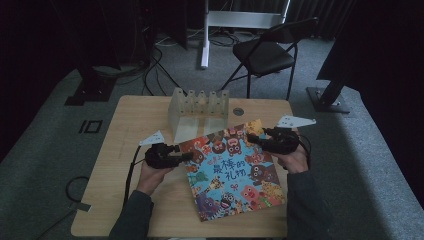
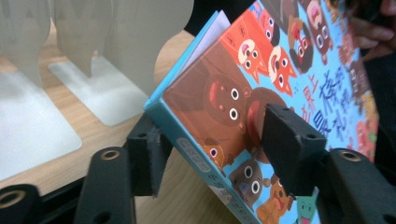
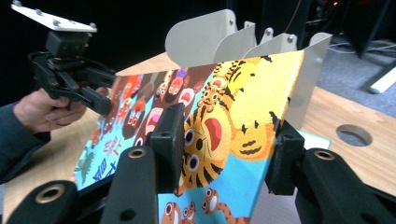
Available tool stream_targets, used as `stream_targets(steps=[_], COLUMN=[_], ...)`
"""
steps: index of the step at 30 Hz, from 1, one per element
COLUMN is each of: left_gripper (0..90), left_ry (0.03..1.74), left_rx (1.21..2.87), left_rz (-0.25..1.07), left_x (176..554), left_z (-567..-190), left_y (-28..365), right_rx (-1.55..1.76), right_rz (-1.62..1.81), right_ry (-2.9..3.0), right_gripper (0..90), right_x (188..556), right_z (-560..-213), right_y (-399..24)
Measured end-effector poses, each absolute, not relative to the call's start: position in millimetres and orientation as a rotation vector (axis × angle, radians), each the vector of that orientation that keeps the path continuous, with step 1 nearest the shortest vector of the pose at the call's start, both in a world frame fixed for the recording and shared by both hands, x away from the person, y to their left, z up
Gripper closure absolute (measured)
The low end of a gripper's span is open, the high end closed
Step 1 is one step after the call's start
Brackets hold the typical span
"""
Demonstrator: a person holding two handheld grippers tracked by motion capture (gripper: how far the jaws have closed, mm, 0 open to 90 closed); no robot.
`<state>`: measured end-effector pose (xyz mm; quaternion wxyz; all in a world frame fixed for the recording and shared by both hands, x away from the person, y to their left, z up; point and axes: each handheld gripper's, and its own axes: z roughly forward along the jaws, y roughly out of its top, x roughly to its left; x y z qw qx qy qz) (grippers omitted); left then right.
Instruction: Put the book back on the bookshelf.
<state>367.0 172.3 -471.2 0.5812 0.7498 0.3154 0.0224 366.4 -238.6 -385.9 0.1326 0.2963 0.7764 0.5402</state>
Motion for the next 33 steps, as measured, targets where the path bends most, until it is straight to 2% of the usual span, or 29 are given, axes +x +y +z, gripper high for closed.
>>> stream_targets(steps=[15,21,24,29,33], left_gripper=[62.9,69.7,72.5,74.0,72.8], left_ry=[0.626,0.564,0.541,0.504,0.476], left_rx=[1.740,1.718,1.710,1.733,1.719], left_rz=[0.157,0.214,0.245,0.342,0.352], left_x=[355,348,345,338,333], left_z=[-423,-401,-392,-383,-387], left_y=[178,181,183,182,184], right_rx=[0.828,0.807,0.812,0.810,0.798], right_rz=[1.528,1.517,1.538,1.531,1.572], right_ry=[2.182,2.163,2.152,2.140,2.138], right_gripper=[45.3,45.7,49.2,49.3,49.0], right_x=[357,354,354,355,355], right_z=[-387,-389,-389,-391,-394], right_y=[-245,-245,-246,-242,-243])
